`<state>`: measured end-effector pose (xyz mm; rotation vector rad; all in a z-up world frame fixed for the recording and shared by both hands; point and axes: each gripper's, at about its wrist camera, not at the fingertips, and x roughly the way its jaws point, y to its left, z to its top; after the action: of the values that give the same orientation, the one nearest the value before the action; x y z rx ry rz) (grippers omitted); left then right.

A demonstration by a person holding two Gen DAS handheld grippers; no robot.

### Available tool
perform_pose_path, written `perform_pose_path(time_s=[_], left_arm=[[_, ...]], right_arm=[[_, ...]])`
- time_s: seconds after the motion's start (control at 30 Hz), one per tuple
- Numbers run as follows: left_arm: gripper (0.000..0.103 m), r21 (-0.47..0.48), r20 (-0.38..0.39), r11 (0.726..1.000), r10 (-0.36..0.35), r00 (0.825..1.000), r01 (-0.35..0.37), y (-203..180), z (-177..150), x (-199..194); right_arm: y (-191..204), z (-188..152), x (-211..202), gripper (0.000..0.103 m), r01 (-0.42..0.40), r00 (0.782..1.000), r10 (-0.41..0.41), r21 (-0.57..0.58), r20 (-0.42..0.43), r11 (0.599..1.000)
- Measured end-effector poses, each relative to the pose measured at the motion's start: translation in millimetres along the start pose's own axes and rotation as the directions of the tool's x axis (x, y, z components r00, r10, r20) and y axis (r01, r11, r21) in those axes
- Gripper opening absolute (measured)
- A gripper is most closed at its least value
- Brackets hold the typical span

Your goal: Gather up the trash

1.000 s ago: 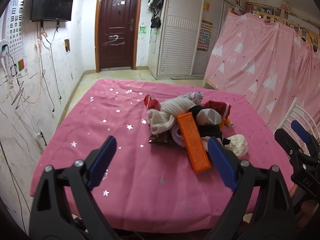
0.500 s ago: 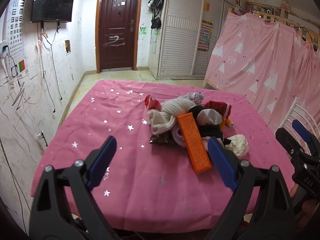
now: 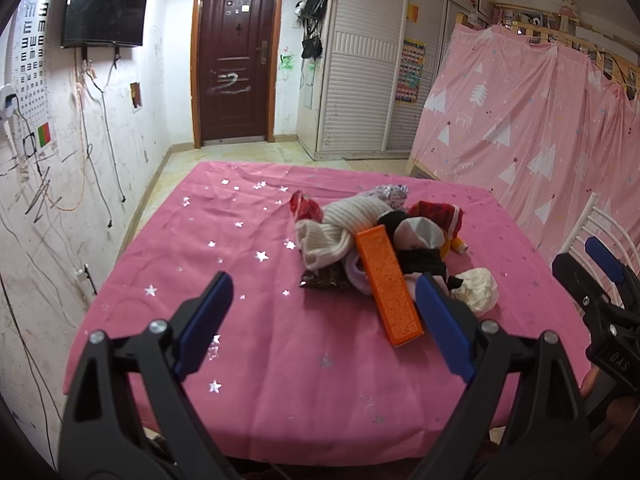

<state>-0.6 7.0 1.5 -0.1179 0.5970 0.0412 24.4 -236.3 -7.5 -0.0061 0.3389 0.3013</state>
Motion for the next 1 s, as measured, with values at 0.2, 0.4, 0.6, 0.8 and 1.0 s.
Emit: perform_pose_path(time_s=[0.2,0.4,0.6,0.8,1.0], left_arm=[[0.089,0.002,0.002,1.0,0.002,1.0,-0.002,-0.3,-0.7,0.3],[0.089,0.002,0.001,1.0,0.002,1.0,-0.002,-0.3,-0.4,0.2],[0.089,0.003,0.002,1.0,0.003,1.0,-0.003,-0.5,-1.1,0.4],[0.089,0.003,0.002,1.0,0.003,1.0,-0.003,-0.1,-0.7,0.1],[0.089,0.003,0.002,1.0,0.003,1.0,-0.003,-0.1,-0.9,0.5]], right_arm=[[1.9,1.7,-0.5,0.095,-0.001,1.0,0.001,-0.003,0.002,1.0],[2.5,1.7,-1.2,0.095,-0.001,1.0,0.001,-0.004,0.004,1.0],[2.6,1.5,-0.8,0.095,-0.002,1.0,0.002,-0.006,0.001,1.0],[2.1,0.2,0.1,0.095,-0.003,1.0,0.003,-0.005,0.001,1.0],[2.5,0.0,0.3,0.095,-0.003,1.0,0.003,-0.006,0.0,1.0]])
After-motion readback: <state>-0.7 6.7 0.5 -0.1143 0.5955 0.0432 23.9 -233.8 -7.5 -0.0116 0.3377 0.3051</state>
